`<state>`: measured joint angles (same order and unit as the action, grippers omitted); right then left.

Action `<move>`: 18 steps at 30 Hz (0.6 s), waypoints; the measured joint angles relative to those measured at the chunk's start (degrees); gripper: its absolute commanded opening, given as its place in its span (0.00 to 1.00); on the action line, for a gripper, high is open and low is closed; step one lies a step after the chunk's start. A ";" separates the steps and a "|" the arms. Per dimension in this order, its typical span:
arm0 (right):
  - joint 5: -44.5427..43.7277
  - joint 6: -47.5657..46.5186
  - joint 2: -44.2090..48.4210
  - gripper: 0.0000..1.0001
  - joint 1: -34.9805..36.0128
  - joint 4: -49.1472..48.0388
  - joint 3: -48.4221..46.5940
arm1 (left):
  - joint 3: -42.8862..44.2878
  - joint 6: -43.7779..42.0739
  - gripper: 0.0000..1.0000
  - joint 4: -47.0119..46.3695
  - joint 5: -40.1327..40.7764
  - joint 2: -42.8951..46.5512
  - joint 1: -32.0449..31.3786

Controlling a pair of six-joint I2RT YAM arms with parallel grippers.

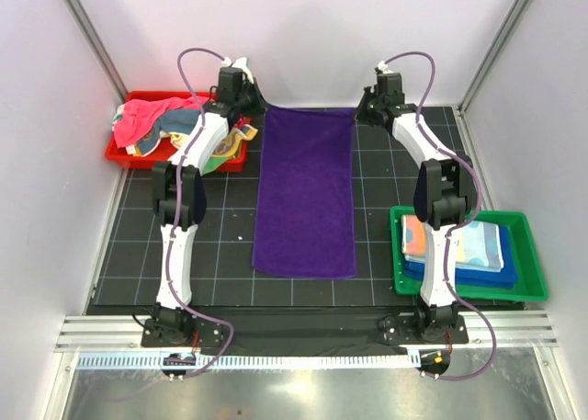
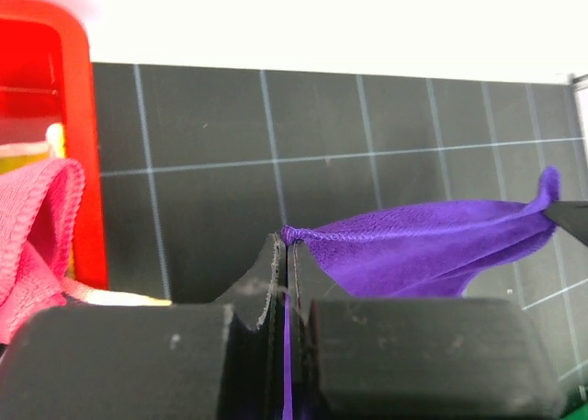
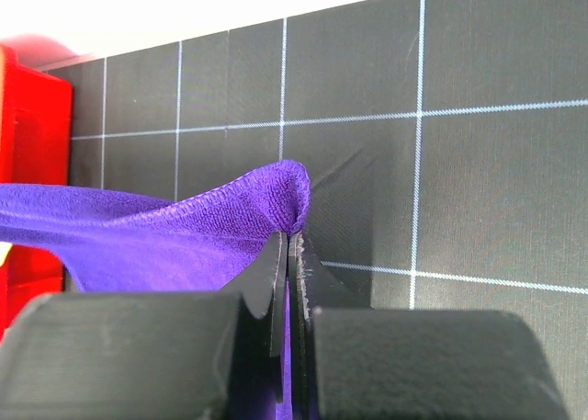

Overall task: Fold and stack the towels
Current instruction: Flatten out the crumpled towel, then fold the towel

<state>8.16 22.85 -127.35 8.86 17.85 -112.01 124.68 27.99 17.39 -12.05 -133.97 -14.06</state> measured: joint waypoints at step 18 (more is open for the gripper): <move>-1.29 -0.02 -1.99 0.01 0.02 -0.20 -6.75 | 3.91 -1.70 0.00 -2.69 0.92 -2.19 1.03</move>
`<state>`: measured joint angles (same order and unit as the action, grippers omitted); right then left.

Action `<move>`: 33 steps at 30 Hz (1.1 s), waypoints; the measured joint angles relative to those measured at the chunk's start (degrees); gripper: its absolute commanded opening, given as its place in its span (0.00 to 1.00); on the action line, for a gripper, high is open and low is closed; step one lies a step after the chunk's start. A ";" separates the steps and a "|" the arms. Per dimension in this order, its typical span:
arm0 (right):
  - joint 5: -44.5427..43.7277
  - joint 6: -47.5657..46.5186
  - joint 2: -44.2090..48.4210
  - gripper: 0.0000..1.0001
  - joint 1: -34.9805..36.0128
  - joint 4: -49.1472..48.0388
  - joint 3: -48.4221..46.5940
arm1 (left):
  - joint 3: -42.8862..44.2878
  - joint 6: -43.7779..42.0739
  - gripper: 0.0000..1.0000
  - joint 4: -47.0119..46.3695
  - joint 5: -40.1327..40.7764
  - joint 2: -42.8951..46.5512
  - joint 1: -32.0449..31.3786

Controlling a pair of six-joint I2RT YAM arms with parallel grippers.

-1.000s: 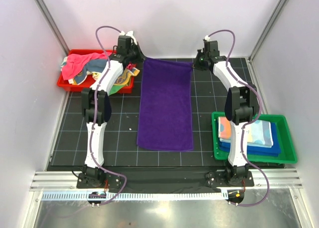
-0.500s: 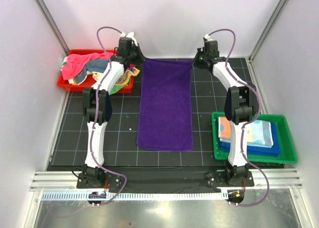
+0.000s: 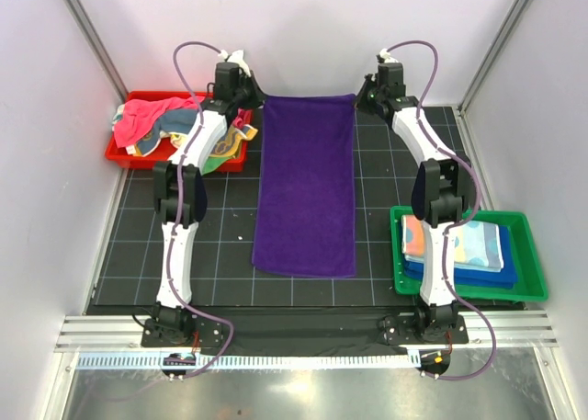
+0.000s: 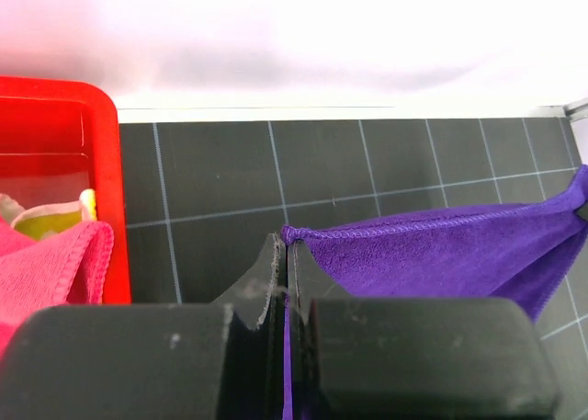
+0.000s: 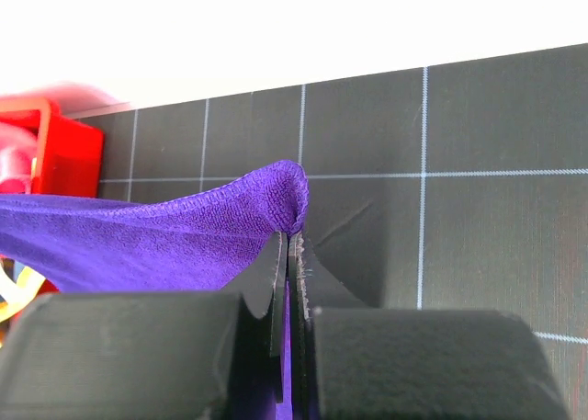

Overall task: Fold and stack the towels
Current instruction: Fold the towel

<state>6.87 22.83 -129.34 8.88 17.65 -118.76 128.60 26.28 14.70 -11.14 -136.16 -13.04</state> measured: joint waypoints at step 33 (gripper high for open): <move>-0.07 2.75 13.62 0.01 0.37 -5.16 25.00 | -26.32 2.43 0.00 -11.54 -6.03 12.02 0.39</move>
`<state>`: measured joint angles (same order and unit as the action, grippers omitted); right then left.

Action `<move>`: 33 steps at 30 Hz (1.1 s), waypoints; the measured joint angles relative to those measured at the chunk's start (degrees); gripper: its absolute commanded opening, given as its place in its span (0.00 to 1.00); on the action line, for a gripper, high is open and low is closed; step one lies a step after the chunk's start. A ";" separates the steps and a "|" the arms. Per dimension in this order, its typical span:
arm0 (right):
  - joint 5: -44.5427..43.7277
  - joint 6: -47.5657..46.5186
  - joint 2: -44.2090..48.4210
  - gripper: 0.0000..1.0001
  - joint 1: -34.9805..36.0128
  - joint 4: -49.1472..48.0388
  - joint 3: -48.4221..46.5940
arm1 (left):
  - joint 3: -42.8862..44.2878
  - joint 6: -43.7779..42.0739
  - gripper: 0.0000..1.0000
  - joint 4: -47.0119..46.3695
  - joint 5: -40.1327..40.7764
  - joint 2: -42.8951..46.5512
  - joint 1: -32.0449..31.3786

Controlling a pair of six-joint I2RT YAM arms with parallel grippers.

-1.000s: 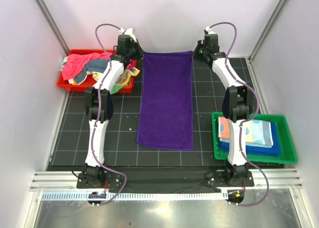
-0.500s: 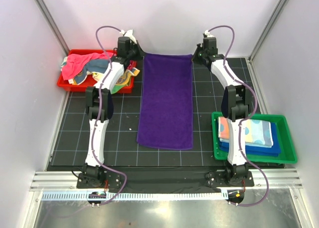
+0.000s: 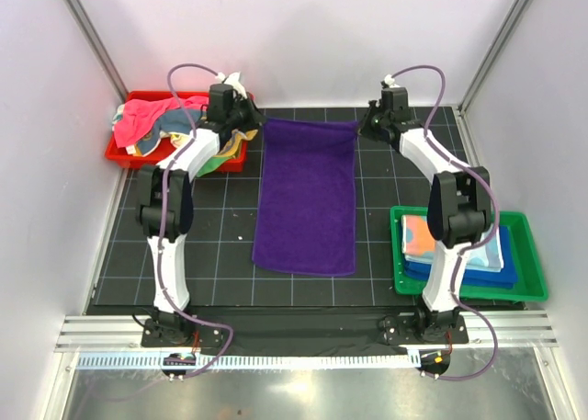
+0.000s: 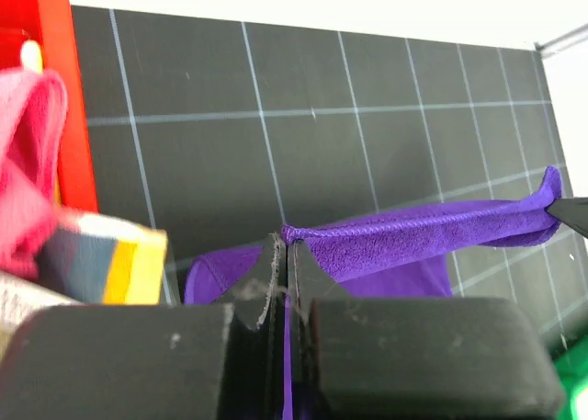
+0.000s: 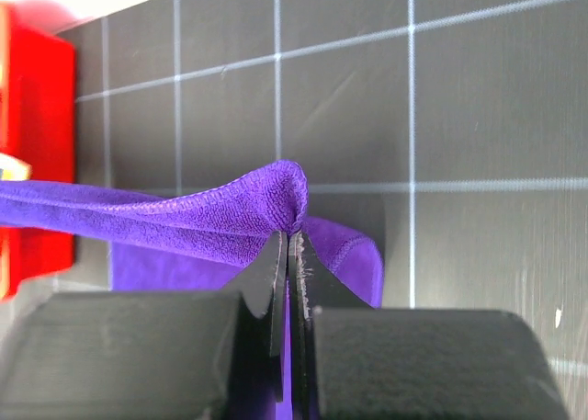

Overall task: Fold and stack the towels
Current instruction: Fold the towel

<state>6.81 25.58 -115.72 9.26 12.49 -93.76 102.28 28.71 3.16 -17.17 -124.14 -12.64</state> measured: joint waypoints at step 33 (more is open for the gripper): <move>-3.80 8.59 38.64 0.01 9.51 -2.49 43.41 | -51.58 8.66 0.00 -5.84 10.12 41.64 -6.12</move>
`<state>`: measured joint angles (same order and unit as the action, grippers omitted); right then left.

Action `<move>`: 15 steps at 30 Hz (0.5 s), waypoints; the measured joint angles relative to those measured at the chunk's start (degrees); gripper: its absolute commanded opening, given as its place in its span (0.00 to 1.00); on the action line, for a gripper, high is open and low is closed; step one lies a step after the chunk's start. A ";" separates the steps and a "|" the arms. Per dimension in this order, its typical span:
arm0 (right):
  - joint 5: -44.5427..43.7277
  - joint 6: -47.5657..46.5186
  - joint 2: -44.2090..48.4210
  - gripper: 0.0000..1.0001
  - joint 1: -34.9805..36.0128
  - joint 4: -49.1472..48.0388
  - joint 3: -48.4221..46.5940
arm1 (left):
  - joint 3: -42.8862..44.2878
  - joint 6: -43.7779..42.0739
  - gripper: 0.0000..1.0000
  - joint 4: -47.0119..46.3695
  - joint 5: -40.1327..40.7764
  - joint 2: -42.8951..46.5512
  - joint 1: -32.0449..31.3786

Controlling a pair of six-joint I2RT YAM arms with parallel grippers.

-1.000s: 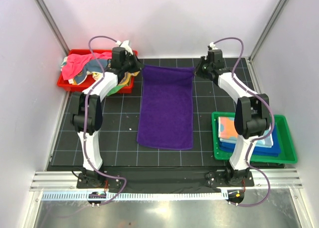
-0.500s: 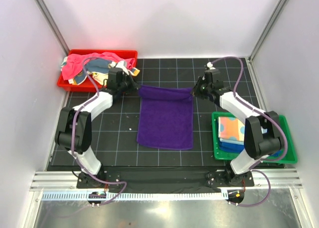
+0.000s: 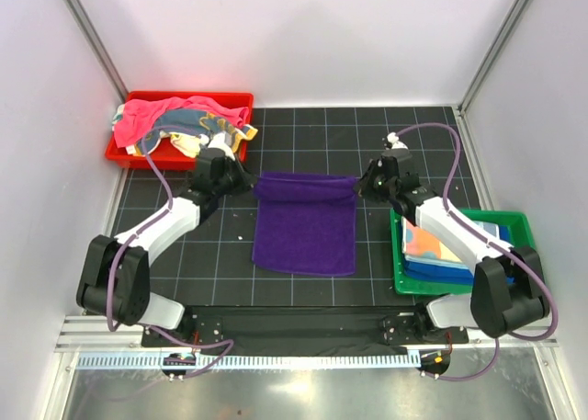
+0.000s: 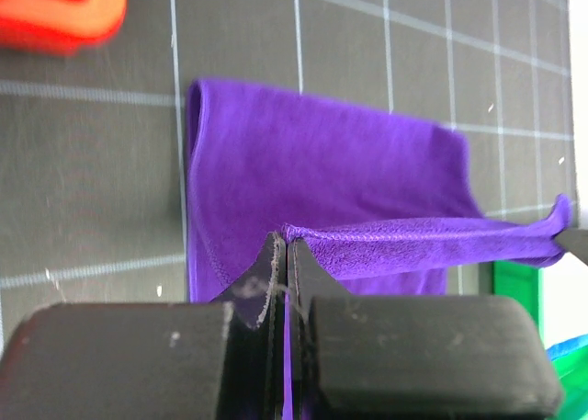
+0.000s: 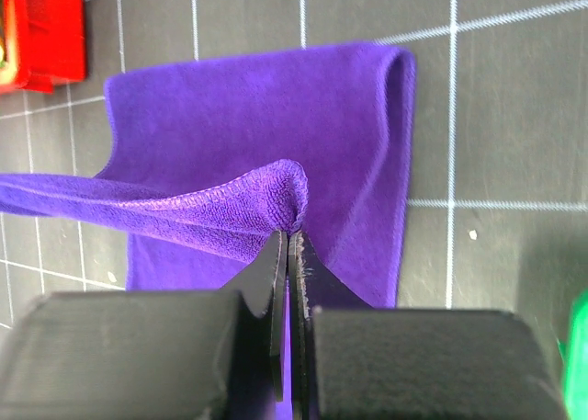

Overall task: Fold and stack the towels
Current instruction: Fold the towel

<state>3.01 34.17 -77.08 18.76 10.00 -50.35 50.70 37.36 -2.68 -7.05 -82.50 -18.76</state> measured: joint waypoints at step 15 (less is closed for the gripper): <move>-1.84 1.84 7.52 0.01 2.56 2.54 6.58 | -7.74 0.79 0.00 1.29 3.48 7.82 -3.78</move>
<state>1.17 36.01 -69.56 21.32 12.53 -43.77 42.96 38.15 -1.39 -3.57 -74.67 -22.55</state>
